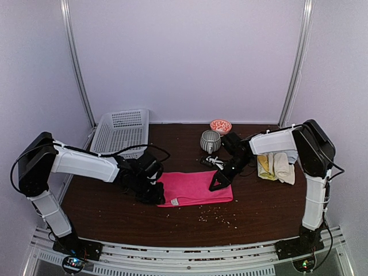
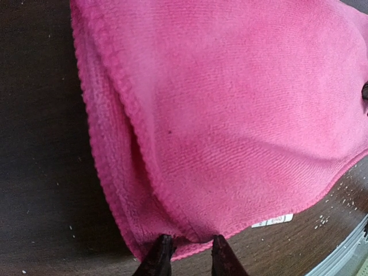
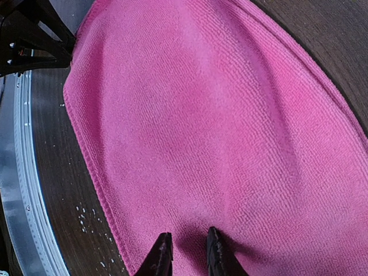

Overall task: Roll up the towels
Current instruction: Smooth out the towel at the center of the board.

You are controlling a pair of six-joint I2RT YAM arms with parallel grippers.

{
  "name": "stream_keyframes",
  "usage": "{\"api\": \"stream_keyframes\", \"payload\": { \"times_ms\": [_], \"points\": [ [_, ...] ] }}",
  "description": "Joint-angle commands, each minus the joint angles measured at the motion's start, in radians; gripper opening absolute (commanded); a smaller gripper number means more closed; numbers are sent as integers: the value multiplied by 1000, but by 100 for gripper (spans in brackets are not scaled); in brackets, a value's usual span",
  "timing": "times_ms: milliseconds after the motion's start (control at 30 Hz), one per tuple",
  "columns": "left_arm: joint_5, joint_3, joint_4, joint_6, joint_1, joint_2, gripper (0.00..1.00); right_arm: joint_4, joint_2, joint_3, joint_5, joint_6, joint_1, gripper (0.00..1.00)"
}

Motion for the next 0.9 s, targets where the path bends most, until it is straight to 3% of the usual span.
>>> {"api": "stream_keyframes", "payload": {
  "times_ms": [0, 300, 633, 867],
  "points": [
    [-9, 24, 25, -3, 7, 23, 24, -19, 22, 22, -5, -11, -6, 21],
    [49, 48, 126, 9, 8, 52, 16, -21, 28, 20, -3, -12, -6, 22],
    [-2, 46, 29, 9, 8, -51, 1, -23, 38, 22, -2, -14, -6, 22],
    [-16, 18, -4, 14, 8, -98, 0, -26, 44, 25, -5, -14, -6, 22]
  ]
}}
